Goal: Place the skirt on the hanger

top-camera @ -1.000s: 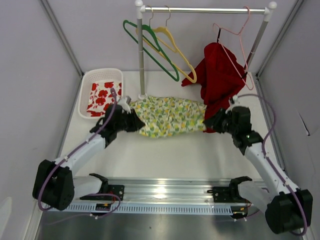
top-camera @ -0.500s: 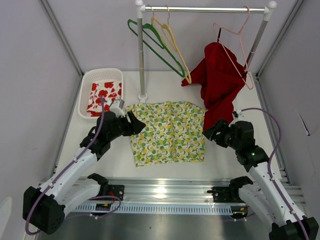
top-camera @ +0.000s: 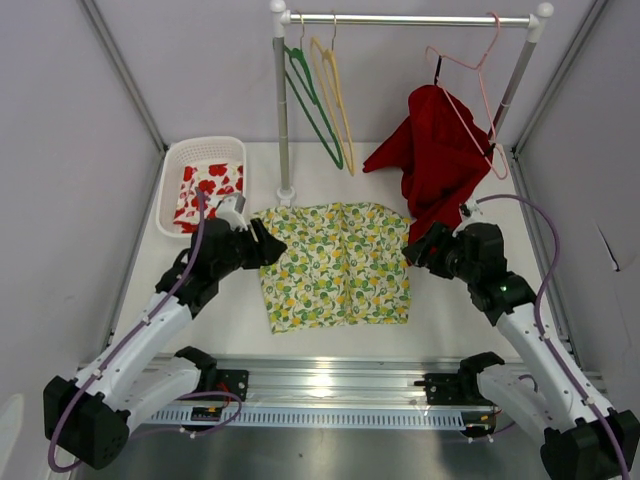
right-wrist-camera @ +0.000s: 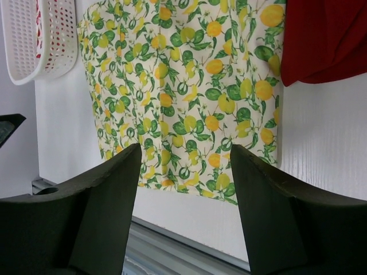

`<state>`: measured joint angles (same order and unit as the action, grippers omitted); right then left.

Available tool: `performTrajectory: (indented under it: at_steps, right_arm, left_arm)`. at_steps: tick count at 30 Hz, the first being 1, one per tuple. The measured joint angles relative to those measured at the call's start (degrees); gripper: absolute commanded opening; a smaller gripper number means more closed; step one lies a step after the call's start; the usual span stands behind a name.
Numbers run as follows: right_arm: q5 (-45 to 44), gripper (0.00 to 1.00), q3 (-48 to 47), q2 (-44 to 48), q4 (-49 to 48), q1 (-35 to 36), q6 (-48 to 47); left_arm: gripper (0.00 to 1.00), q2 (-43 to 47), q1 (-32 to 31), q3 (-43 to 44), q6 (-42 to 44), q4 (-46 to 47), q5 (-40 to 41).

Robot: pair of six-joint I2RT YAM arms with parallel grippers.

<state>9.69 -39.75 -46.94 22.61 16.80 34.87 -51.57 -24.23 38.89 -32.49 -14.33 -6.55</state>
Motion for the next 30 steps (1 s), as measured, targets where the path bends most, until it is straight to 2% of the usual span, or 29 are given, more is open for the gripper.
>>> performTrajectory:
  at_steps: [5, 9, 16, 21, 26, 30]
  right_arm:
    - [-0.96, 0.69, -8.66, -4.50, 0.72, 1.90, -1.55]
    - [-3.28, 0.69, -21.20, -10.95, 0.94, 4.44, -3.48]
    - [-6.67, 0.70, -49.72, -30.51, -5.92, 6.14, -6.51]
    - [-8.22, 0.74, -67.76, -45.70, -9.20, 7.69, -7.48]
    - [-9.42, 0.77, -80.89, -57.00, -10.25, 11.34, -9.66]
    - [-11.80, 0.77, -86.73, -62.14, -9.38, 14.32, -11.82]
  left_arm:
    - [0.60, -0.44, -0.70, 5.55, 0.09, -0.42, 1.07]
    - [0.60, -1.60, -1.31, 8.15, 0.11, 0.15, 1.90]
    - [0.60, -3.32, -1.79, 8.15, 0.35, -0.13, 1.97]
    - [0.61, -3.41, -1.81, 8.15, 1.11, -0.42, 1.99]
    - [0.60, -4.02, -1.81, 8.15, 1.51, -0.39, 1.86]
    - [0.60, -4.52, -1.81, 8.15, 1.51, -0.37, 1.79]
